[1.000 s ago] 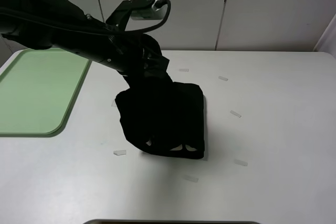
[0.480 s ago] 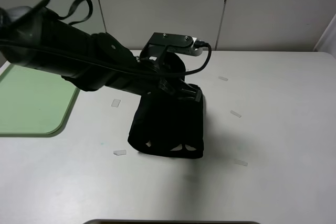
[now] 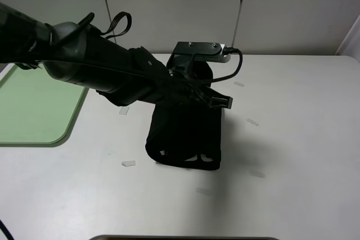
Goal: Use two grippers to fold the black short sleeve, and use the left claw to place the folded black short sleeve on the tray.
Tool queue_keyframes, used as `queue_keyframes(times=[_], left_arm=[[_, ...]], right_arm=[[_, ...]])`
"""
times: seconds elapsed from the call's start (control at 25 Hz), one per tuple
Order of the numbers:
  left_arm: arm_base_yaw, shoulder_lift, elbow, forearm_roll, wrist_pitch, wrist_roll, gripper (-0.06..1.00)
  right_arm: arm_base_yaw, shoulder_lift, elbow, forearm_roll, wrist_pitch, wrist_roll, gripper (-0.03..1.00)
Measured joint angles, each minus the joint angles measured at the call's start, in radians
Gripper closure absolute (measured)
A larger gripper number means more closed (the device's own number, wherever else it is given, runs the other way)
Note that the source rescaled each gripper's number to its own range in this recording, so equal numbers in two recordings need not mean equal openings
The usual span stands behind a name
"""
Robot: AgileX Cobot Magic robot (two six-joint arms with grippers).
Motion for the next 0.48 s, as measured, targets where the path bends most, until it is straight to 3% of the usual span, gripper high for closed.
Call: queue_keyframes(times=[0.28,0.48], left_arm=[[-0.022,0.047,0.000,0.150,-0.013,-0.001,0.92],[-0.023,0.069,0.000,0.305,-0.022,-0.001,0.92]], right_arm=[[0.000,0.000,0.000,0.000,0.000,0.000,-0.03],[0.000,0.000,0.000,0.000,0.000,0.000,-0.03]])
